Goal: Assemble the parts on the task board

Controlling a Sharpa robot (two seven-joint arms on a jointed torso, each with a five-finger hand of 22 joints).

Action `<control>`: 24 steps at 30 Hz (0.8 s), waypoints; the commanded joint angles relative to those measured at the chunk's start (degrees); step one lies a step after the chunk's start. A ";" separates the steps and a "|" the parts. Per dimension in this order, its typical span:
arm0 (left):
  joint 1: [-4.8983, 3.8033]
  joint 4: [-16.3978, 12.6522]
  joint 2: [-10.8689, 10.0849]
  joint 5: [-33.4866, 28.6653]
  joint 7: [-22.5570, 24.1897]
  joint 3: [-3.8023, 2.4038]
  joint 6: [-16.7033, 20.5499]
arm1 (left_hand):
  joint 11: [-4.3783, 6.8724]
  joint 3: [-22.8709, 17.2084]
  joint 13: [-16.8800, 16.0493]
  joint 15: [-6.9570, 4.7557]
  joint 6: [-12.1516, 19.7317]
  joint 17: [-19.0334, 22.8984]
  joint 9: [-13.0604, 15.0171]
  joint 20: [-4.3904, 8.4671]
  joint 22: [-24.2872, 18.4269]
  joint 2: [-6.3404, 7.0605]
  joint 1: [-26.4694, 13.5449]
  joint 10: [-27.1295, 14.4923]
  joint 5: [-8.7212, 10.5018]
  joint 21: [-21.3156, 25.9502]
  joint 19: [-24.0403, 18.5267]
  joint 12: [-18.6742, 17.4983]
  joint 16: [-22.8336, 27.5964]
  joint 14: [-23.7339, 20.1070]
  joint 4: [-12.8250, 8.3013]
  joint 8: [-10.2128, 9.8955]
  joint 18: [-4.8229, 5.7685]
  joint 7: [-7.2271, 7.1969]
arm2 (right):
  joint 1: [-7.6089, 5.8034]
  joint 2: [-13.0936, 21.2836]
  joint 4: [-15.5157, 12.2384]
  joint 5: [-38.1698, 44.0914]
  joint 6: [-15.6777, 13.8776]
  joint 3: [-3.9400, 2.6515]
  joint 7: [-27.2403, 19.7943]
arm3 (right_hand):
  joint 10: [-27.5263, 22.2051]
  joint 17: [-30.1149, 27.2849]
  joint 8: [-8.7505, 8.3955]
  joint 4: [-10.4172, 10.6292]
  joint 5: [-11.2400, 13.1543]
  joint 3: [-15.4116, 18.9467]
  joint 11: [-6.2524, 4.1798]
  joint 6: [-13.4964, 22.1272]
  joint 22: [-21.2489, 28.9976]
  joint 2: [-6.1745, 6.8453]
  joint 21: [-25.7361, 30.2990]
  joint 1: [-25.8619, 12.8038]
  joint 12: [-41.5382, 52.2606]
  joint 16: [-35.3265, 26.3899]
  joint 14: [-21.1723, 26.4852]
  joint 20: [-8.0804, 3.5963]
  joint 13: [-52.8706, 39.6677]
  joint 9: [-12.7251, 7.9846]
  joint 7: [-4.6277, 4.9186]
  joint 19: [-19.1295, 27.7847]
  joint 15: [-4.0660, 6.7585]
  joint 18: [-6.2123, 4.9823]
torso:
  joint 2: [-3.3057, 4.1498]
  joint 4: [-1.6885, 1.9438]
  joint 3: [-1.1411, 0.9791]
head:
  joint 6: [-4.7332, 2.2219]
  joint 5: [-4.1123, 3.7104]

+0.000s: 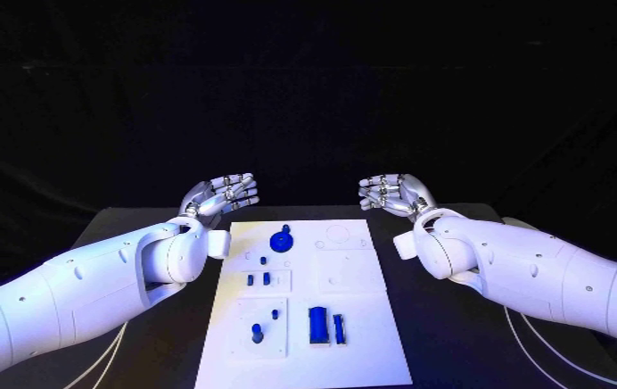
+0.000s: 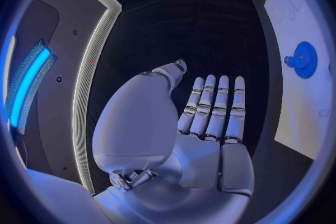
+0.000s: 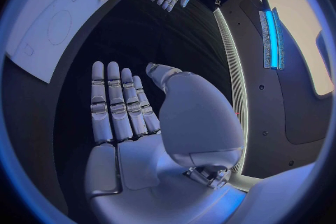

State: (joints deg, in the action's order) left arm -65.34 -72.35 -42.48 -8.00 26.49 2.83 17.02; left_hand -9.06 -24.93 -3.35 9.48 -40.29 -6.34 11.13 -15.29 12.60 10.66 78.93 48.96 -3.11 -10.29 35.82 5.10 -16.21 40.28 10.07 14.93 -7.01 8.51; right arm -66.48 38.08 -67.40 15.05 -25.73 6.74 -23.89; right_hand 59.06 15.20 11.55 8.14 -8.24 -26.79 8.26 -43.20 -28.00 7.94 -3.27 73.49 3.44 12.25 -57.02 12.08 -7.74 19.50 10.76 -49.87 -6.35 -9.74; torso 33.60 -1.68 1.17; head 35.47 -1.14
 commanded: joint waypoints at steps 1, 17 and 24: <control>0.02 -0.43 -0.13 0.16 -0.11 -0.05 0.23 | 9.06 24.93 3.35 -9.48 40.29 6.34 -11.13 15.29 -12.60 -10.66 -25.20 -48.96 3.11 10.29 -35.82 -5.10 16.21 -40.28 -10.07 -14.93 7.01 -8.51 | 0.07 0.33 -0.71 -0.02 -0.52 -0.11 0.09 | -18.86 -15.20 -11.55 -8.14 8.24 26.79 -8.26 43.20 28.00 -7.94 3.27 -23.57 -3.44 -12.25 57.02 -12.08 7.74 -19.50 -10.76 49.87 6.35 9.74 | -0.13 0.08 -0.02 | 0.05 -0.03; 3.80 -13.02 -1.65 5.91 2.39 -2.09 19.93 | 9.06 24.93 3.35 -9.48 40.29 6.34 -11.13 15.29 -12.60 -10.66 -78.93 -48.96 3.11 10.29 -35.82 -5.10 16.21 -40.28 -10.07 -14.93 7.01 -8.51 | 5.21 5.50 -18.71 -12.40 -15.24 -5.57 -4.85 | -59.06 -15.20 -11.55 -8.14 8.24 26.79 -8.26 43.20 28.00 -7.94 3.27 -73.49 -3.44 -12.25 57.02 -12.08 7.74 -19.50 -10.76 49.87 6.35 9.74 | -2.42 1.68 -1.17 | -1.09 1.14; 4.98 -16.94 -2.13 7.70 3.17 -2.73 26.06 | 9.06 24.93 3.35 -9.48 40.29 6.34 -11.13 15.29 -12.60 -10.66 -78.93 -48.96 3.11 10.29 -35.82 -5.10 16.21 -40.28 -10.07 -14.93 7.01 -8.51 | 6.29 6.58 -22.47 -14.99 -18.32 -6.71 -5.88 | -59.06 -15.20 -11.55 -8.14 8.24 26.79 -8.26 43.20 28.00 -7.94 3.27 -73.49 -3.44 -12.25 57.02 -12.08 7.74 -19.50 -10.76 49.87 6.35 9.74 | -2.42 1.68 -1.17 | -1.09 1.14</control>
State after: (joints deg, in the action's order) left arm -60.40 -88.87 -44.63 -3.04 27.74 0.19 37.24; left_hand -0.21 -0.73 -0.12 0.12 -0.92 -0.16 0.21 -0.20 0.23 0.16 4.09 1.02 -0.40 -0.35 1.02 0.38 -0.42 0.92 0.05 0.42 -1.20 0.17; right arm -60.26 44.60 -89.57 2.93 -40.57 0.08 -27.46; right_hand 1.53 0.27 0.41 0.08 -0.41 -0.78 0.21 -1.01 -0.46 0.12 -0.28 3.22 0.38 0.39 -1.26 0.13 -0.17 0.32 0.20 -0.99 -0.14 -0.79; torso 31.21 -0.02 0.01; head 34.38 -0.01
